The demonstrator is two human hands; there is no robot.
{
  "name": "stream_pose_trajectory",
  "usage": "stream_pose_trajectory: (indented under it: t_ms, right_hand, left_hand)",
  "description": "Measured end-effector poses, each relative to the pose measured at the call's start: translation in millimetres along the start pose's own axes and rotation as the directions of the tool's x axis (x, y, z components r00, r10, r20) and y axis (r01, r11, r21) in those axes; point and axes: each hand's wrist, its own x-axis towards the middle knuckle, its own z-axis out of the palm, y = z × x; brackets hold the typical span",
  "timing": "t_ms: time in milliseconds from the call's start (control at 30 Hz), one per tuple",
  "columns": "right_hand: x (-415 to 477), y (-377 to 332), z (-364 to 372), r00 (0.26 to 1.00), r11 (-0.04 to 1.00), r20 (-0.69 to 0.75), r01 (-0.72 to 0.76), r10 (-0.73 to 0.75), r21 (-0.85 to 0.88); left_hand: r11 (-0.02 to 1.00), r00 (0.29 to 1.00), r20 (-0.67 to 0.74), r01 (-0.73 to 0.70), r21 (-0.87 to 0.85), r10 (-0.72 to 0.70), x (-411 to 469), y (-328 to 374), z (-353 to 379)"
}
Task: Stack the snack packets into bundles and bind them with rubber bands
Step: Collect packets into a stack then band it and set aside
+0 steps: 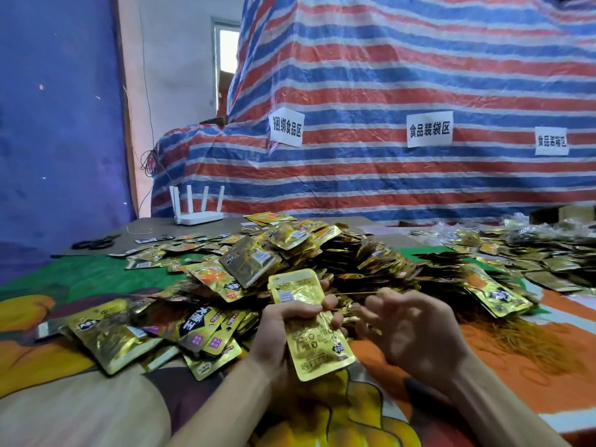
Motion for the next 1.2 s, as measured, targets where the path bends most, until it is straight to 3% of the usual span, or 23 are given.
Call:
stream_pose_trajectory:
  t_ms: [100,233,400,533,733,867,933,1067,1200]
  right_hand:
    - [-2.4,-2.4,-0.8,0.99,0.972,-0.075,0.136,-0.123,0.191]
    - [-1.2,1.7,0.1,0.994,0.969,-0.046,0.105,-0.097,0.226]
    - [3.5,13.9,14.3,0.992,0.995,-0.112,0.051,-0.061,-0.085]
    - [0.0,17.6,20.0,0.981,0.952,-0.138,0.092,-0.137,-0.293]
    - [-6.9,31.0,35.7,0.936,0.801,-0.24,0.067,-0.256,-0.594]
    - [-9.9,49.3,47.3,0.906,0.591,-0.212,0.051,-0.367,-0.805]
    - [-8.7,58.4,51.6,0.898,0.529,-0.184,0.061,-0.399,-0.846]
    - [-0.8,74.8,63.4,0.878,0.514,-0.109,0.168,-0.466,-0.842]
    - [8.0,84.8,71.3,0.826,0.46,-0.094,0.211,-0.556,-0.863]
  left_hand:
    - [0.998,0.999,-0.045,0.023,0.056,-0.021,1.7,-4.1,0.6]
    - [0.989,0.992,-0.123,0.035,0.146,-0.017,2.8,-7.8,1.3]
    - [0.966,0.96,-0.278,0.044,0.256,0.03,4.2,-9.4,-4.2]
    - [0.965,0.904,-0.404,-0.03,0.262,0.138,7.6,-7.7,-9.2]
    - [0.954,0.853,-0.452,-0.159,0.253,0.262,7.0,-4.7,-3.8]
    - [0.949,0.835,-0.46,-0.213,0.233,0.3,5.3,-0.7,0.0]
    - [0.952,0.838,-0.457,-0.224,0.21,0.298,5.1,1.5,-0.6]
    - [0.956,0.845,-0.449,-0.238,0.171,0.291,5.6,2.2,-5.1]
    - [0.979,0.912,-0.356,-0.191,0.065,0.202,5.3,5.8,-11.6]
